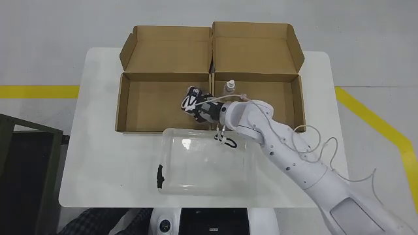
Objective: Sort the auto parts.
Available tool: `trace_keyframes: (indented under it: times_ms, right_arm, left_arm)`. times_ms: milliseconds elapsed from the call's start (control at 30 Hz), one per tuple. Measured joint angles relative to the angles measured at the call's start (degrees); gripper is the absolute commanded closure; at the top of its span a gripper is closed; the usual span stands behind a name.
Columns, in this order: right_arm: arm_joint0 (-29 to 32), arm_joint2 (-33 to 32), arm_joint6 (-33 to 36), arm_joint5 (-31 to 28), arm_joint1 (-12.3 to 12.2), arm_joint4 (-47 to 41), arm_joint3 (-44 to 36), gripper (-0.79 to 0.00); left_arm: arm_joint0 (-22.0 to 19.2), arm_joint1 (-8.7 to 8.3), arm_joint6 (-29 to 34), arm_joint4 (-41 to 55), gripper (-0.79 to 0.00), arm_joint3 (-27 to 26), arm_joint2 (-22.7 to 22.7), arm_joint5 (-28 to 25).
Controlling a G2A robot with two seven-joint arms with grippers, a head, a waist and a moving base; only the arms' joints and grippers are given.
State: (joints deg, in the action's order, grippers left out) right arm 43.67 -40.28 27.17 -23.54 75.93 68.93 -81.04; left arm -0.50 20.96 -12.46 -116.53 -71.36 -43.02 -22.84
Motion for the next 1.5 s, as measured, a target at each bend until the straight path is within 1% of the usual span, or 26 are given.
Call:
trace_keyframes:
  times_ms: [67, 133, 367, 533, 600, 633, 833, 1167, 1500]
  right_arm:
    - [-0.06, 0.21, 0.00, 0.01, 0.18, 0.43, 0.27, -0.071]
    - [-0.10, 0.42, 0.11, 0.06, 0.37, 1.04, 0.43, -0.126]
    - [-0.01, 0.74, 0.62, -0.02, 0.88, 2.35, 0.95, -0.172]
    - [0.03, 0.72, 0.96, -0.30, 1.20, 3.04, 1.36, -0.228]
    - [0.05, 0.67, 1.12, -0.46, 1.32, 3.22, 1.52, -0.256]
    - [0.06, 0.63, 1.20, -0.50, 1.37, 3.25, 1.58, -0.283]
    - [0.25, 0.32, 1.52, -0.81, 1.65, 3.75, 1.71, -0.369]
    - [1.25, -0.81, 1.66, -1.18, 1.77, 4.73, 0.80, -0.372]
    - [3.19, -3.57, 2.08, -2.60, 1.18, 5.79, -5.50, -0.372]
  left_arm:
    - [0.00, 0.00, 0.00, 0.00, -0.785, 0.00, 0.00, 0.00]
    - [0.00, 0.00, 0.00, 0.00, -0.785, 0.00, 0.00, 0.00]
    - [0.00, 0.00, 0.00, 0.00, -0.785, 0.00, 0.00, 0.00]
    - [0.00, 0.00, 0.00, 0.00, -0.785, 0.00, 0.00, 0.00]
    - [0.00, 0.00, 0.00, 0.00, -0.785, 0.00, 0.00, 0.00]
    - [0.00, 0.00, 0.00, 0.00, -0.785, 0.00, 0.00, 0.00]
    - [0.00, 0.00, 0.00, 0.00, -0.785, 0.00, 0.00, 0.00]
    - [0.00, 0.00, 0.00, 0.00, -0.785, 0.00, 0.00, 0.00]
    - [0.00, 0.00, 0.00, 0.00, -0.785, 0.00, 0.00, 0.00]
